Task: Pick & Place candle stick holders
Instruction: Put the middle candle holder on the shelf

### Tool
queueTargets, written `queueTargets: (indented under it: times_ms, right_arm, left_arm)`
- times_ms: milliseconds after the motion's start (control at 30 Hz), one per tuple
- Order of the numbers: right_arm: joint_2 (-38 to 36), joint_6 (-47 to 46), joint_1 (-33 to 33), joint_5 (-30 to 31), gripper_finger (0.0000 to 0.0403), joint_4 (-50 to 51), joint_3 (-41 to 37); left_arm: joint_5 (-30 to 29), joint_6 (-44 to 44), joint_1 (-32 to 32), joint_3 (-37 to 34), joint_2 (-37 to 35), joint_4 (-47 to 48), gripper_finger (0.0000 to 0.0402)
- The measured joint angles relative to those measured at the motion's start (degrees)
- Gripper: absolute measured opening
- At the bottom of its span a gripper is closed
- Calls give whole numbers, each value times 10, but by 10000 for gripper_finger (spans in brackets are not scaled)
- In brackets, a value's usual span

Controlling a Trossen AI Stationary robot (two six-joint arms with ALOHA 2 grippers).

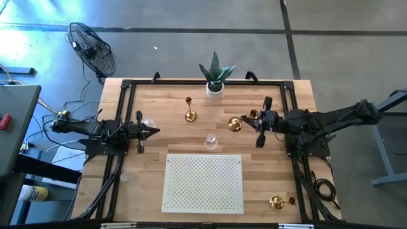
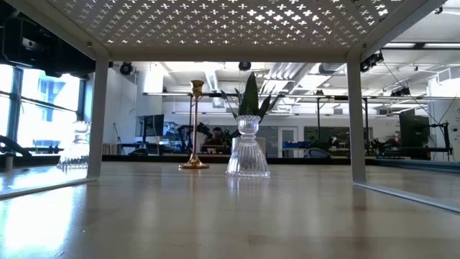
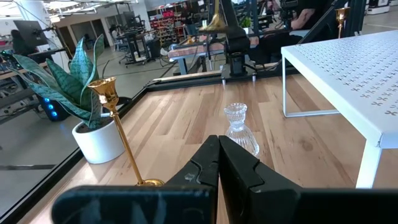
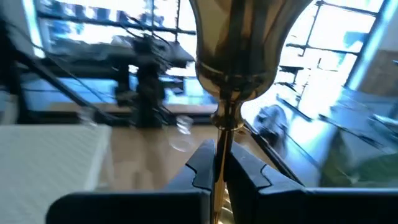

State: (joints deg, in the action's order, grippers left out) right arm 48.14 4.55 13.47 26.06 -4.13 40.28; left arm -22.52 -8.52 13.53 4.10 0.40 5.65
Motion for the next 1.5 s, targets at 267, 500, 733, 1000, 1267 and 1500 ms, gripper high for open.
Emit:
queueTargets:
  times_ms: [267, 500, 733, 1000, 1267, 1500]
  right_arm:
    - [80, -46, 94, 4, 15, -5, 58]
    - [187, -57, 154, -10, 10, -3, 134]
    - [254, -99, 185, 5, 17, 75, 219]
    - [263, -214, 180, 27, 12, 137, 238]
    - [261, -264, 182, 68, 18, 192, 238]
    - [261, -303, 180, 97, 19, 176, 203]
  left_arm:
    - [0, 0, 0, 0, 0, 0, 1]
    - [0, 0, 0, 0, 0, 0, 1]
    - [0, 0, 0, 0, 0, 0, 1]
    - [0, 0, 0, 0, 0, 0, 1]
    - [0, 0, 0, 0, 0, 0, 1]
    - [0, 0, 0, 0, 0, 0, 1]
